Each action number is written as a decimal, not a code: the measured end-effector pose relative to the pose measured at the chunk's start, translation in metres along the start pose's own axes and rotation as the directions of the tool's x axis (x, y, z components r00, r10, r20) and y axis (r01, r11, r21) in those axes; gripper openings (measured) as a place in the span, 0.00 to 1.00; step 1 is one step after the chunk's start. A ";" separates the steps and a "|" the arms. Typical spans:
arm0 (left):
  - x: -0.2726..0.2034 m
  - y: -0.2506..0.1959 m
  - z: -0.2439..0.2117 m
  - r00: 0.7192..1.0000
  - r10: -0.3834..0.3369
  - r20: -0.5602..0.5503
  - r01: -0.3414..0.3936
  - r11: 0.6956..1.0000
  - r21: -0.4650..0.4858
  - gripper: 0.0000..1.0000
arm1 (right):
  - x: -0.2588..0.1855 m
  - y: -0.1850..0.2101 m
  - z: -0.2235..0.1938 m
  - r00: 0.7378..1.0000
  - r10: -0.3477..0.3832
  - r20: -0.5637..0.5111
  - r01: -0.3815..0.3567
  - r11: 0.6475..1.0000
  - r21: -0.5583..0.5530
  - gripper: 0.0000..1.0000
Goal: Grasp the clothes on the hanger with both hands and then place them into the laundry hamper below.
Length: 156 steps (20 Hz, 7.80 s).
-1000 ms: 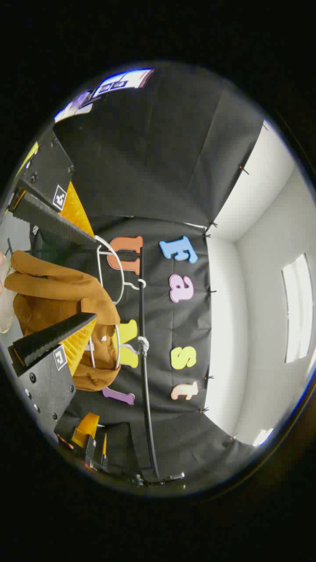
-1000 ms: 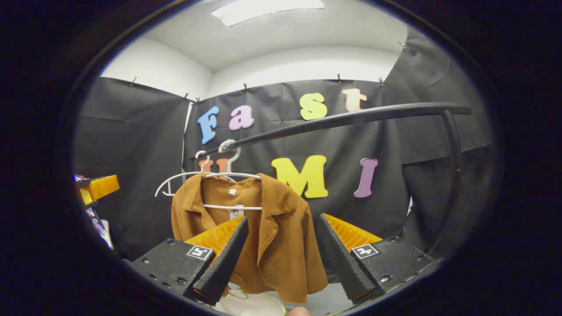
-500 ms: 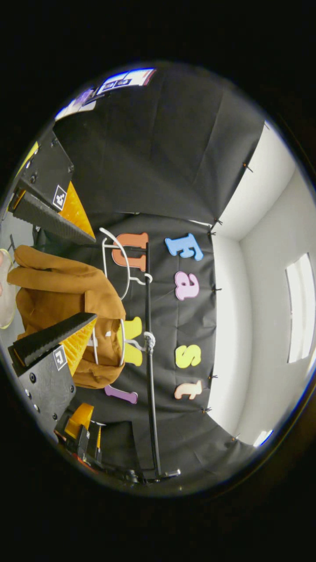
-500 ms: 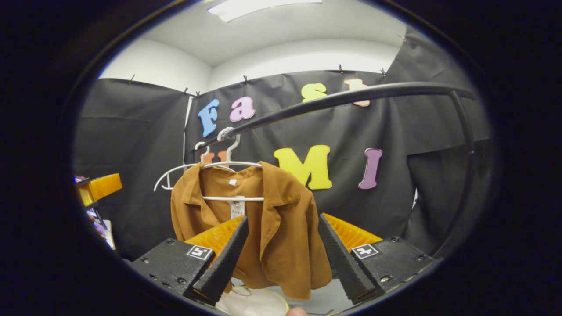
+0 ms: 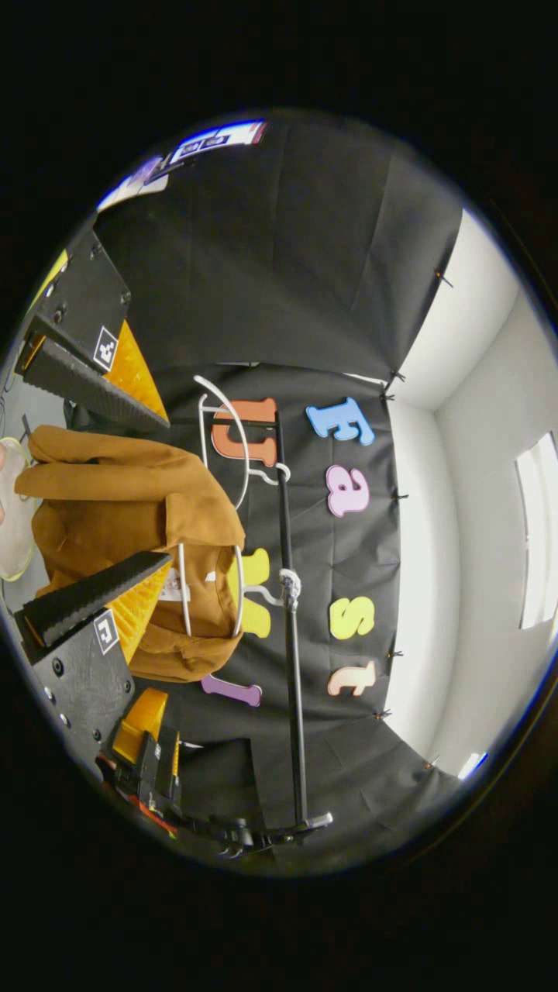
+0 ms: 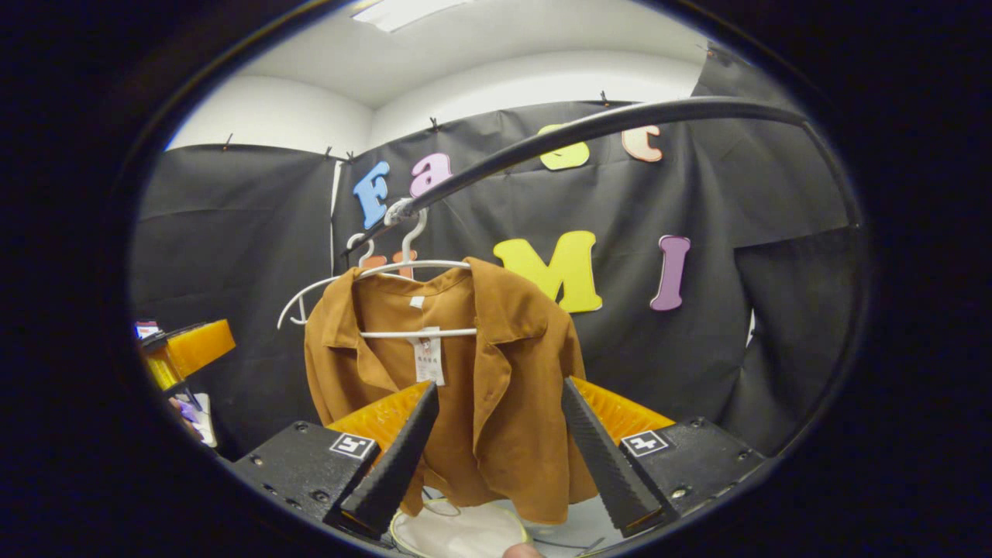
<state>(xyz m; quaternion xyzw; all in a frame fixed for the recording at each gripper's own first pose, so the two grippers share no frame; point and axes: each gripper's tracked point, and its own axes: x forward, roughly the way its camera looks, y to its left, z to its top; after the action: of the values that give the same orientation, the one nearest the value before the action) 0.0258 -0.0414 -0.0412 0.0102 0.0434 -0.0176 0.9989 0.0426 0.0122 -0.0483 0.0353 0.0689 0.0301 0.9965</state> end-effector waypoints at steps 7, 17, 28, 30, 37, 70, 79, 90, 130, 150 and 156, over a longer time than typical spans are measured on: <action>0.026 -0.009 -0.015 1.000 -0.007 -0.030 0.007 1.000 -0.026 0.96 | 0.032 -0.003 -0.012 0.998 0.015 -0.056 -0.013 0.999 0.034 1.00; 0.078 -0.038 -0.057 0.989 -0.068 -0.127 0.053 0.991 -0.122 0.96 | 0.075 -0.001 -0.020 0.995 0.053 -0.088 -0.041 0.990 0.136 0.96; 0.136 -0.049 -0.109 0.970 -0.076 -0.230 0.020 0.970 -0.241 1.00 | 0.134 0.007 -0.033 0.985 0.117 -0.129 -0.066 0.936 0.345 0.92; 0.144 -0.050 -0.114 0.968 -0.079 -0.240 0.015 0.966 -0.258 1.00 | 0.144 0.003 -0.035 0.984 0.112 -0.139 -0.051 0.921 0.386 0.93; 0.171 -0.047 -0.123 0.959 -0.070 -0.275 -0.009 0.962 -0.273 0.92 | 0.161 0.007 -0.037 0.971 0.182 -0.154 -0.081 0.859 0.506 0.85; 0.139 0.014 -0.047 0.970 -0.192 -0.150 0.084 0.840 -0.536 0.03 | 0.106 -0.066 0.031 0.945 0.323 0.051 -0.251 0.617 0.746 0.13; 0.141 0.036 -0.021 0.977 -0.187 -0.101 0.094 0.806 -0.585 0.03 | 0.112 -0.088 0.063 0.931 0.327 0.164 -0.305 0.446 0.842 0.12; 0.148 0.063 -0.005 0.978 -0.185 -0.092 0.096 0.802 -0.590 0.02 | 0.131 -0.104 0.075 0.939 0.303 0.165 -0.293 0.447 0.845 0.13; 0.176 0.093 -0.091 0.937 -0.297 -0.183 0.094 0.721 -0.687 0.01 | 0.198 -0.118 0.024 0.928 0.368 0.056 -0.191 0.340 0.921 0.07; 0.083 0.044 -0.100 0.890 -0.399 -0.220 0.217 0.796 -0.565 0.01 | 0.098 -0.026 -0.036 0.853 0.521 -0.046 -0.216 0.432 0.875 0.09; 0.060 0.011 -0.096 0.855 -0.463 -0.235 0.283 0.795 -0.536 0.01 | 0.070 0.025 -0.043 0.801 0.592 -0.094 -0.270 0.497 0.825 0.08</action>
<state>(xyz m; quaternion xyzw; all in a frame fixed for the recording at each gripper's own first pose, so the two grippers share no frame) 0.0774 -0.0304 -0.1422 -0.2452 0.2269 -0.2038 0.9202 0.1046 0.0445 -0.0979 0.4723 0.2477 0.2562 0.8062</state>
